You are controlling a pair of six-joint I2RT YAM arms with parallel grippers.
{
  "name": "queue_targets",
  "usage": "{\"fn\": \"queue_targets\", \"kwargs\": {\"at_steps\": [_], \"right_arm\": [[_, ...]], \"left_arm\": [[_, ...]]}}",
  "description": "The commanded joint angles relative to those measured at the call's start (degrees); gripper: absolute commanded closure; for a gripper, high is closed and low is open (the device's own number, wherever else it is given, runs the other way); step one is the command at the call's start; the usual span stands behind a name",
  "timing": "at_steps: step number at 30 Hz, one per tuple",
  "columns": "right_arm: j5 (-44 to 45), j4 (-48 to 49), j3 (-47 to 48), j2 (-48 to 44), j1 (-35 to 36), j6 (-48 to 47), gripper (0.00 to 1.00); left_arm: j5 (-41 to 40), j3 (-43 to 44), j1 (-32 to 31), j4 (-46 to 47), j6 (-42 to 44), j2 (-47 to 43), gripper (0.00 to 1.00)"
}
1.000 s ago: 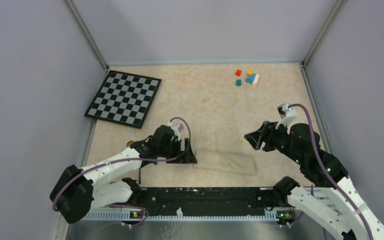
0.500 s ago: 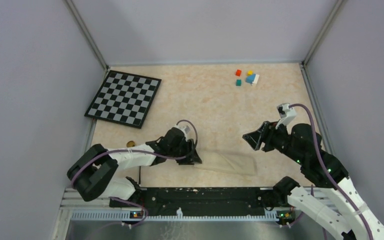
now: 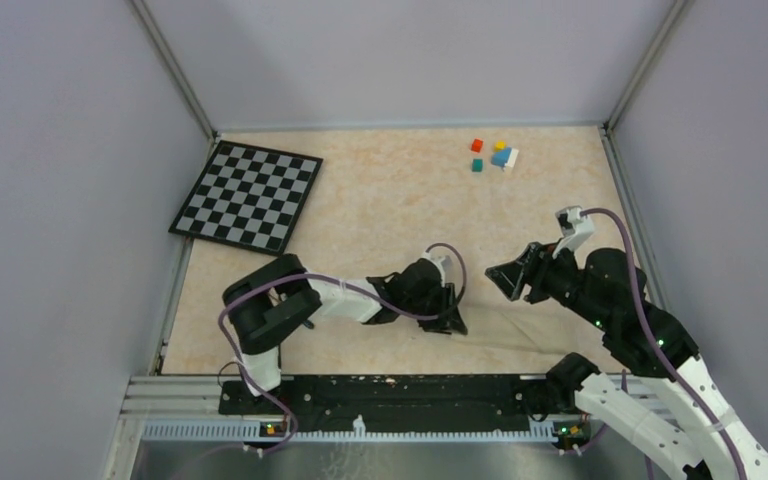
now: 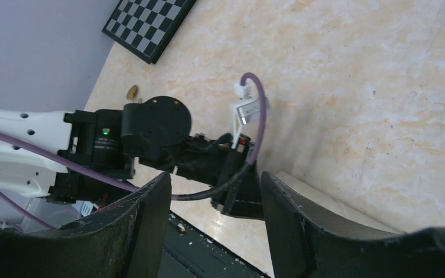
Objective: Fold the napkin into a case and place the utensils inside
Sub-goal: Move the smaller rectangle folded napkin to the center of the board.
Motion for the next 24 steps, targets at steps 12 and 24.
{"fn": "queue_targets", "kwargs": {"at_steps": [12, 24], "right_arm": [[0.92, 0.99, 2.75, -1.35, -0.45, -2.18, 0.42], [-1.24, 4.07, 0.89, 0.54, -0.44, -4.27, 0.42]], "left_arm": [[-0.3, 11.55, -5.6, 4.86, -3.51, 9.45, 0.64], [-15.28, 1.58, -5.67, -16.36, 0.37, -15.73, 0.11]]}}
